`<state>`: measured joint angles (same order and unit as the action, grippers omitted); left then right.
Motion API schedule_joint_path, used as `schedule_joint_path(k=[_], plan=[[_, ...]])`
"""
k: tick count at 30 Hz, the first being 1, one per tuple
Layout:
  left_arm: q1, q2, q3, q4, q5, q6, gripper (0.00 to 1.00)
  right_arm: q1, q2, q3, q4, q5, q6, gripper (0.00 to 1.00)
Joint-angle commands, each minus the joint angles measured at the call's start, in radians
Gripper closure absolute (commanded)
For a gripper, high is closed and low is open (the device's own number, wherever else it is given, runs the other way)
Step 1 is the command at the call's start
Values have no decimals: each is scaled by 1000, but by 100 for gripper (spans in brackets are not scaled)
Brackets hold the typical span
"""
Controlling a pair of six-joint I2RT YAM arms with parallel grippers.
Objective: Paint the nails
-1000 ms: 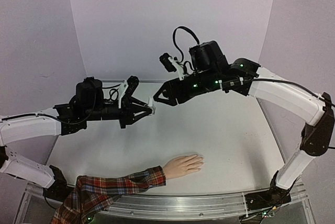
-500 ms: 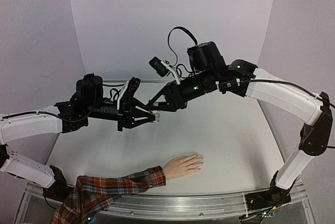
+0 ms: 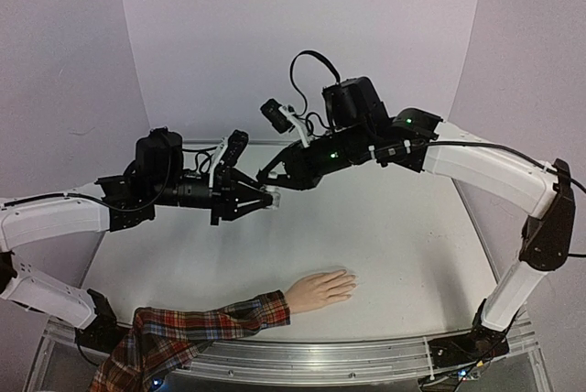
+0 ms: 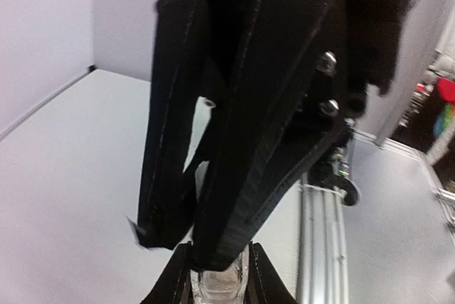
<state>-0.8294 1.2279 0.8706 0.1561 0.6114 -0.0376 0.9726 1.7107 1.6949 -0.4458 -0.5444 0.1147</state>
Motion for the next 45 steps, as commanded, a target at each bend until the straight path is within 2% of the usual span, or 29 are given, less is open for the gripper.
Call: schedule_joint_path(k=[1, 3, 5, 7, 11, 13, 15, 17, 18, 20, 23, 28, 32, 35, 39, 41, 45], plan=[[7, 79, 116, 53, -664, -102, 100, 100, 12, 1, 25, 680, 217, 100], [7, 146, 178, -18, -811, -125, 100, 131, 40, 28, -23, 920, 374, 100], [7, 195, 236, -75, -822, -118, 100, 148, 56, 42, -38, 995, 446, 100], [7, 214, 254, -85, -766, -109, 100, 155, 75, 68, -55, 1020, 466, 100], [7, 177, 191, -14, -635, -71, 100, 151, 54, 68, -55, 977, 416, 100], [7, 144, 146, 16, -565, -44, 100, 136, 29, 59, -46, 888, 364, 92], [7, 108, 101, 38, -500, -25, 100, 118, 3, 47, -37, 773, 296, 77], [6, 76, 66, 50, -420, -7, 100, 101, -26, 26, -26, 655, 243, 58], [7, 63, 52, 54, -372, 1, 100, 88, -39, 12, -17, 587, 218, 52], [7, 38, 28, 61, -277, 15, 100, 60, -63, -20, 0, 398, 176, 47], [6, 15, 13, 65, -132, 32, 100, 31, -90, -65, 30, 194, 122, 43], [7, 0, 11, 77, 121, 36, 100, 16, -88, -68, 36, -76, 44, 45], [7, -2, 20, 77, 208, 33, 100, 16, -79, -66, 35, -145, 19, 51], [7, 5, 32, 69, 240, 31, 100, 16, -81, -68, 35, -161, 12, 59], [7, 7, 41, 61, 249, 31, 100, 16, -94, -80, 35, -157, 7, 77], [7, 7, 42, 64, 244, 30, 100, 17, -93, -85, 35, -164, 9, 84], [7, 1, 42, 79, 222, 19, 100, 17, -88, -99, 35, -153, 17, 80]])
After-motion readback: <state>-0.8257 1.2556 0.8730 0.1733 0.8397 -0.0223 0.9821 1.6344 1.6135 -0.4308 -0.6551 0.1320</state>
